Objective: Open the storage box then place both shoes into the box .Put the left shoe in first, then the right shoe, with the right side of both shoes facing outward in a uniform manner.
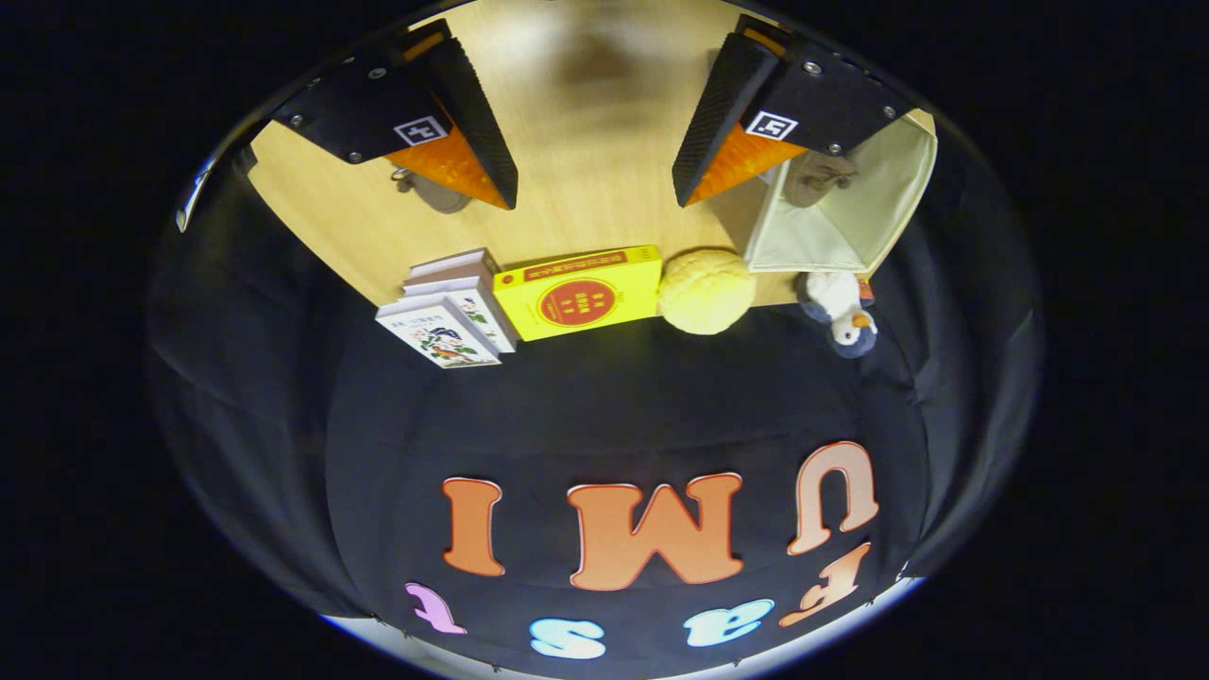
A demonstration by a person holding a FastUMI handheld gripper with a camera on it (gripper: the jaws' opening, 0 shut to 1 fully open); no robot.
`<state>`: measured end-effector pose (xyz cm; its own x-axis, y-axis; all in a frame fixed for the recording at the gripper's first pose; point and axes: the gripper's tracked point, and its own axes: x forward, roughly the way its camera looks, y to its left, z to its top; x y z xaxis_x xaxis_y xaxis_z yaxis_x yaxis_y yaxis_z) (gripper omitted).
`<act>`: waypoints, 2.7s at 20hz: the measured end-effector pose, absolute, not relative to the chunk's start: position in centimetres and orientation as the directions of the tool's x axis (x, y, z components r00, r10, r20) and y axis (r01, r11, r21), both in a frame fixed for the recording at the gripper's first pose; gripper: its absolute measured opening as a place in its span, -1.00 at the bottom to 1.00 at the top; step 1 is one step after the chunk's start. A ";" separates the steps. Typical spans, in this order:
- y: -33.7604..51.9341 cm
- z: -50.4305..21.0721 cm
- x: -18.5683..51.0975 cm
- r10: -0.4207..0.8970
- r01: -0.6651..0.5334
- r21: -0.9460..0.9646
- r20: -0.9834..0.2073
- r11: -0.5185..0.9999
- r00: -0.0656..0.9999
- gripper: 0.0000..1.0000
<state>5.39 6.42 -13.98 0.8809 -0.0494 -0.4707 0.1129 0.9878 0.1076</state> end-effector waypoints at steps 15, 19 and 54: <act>-10.0 -28.0 2.3 -0.101 0.190 0.080 -0.618 0.979 0.780 0.97; -10.5 -31.1 2.2 -0.075 0.175 0.091 -0.649 0.980 0.757 0.71; 16.8 -10.8 4.0 -0.039 0.163 0.203 -0.506 0.965 0.861 -0.97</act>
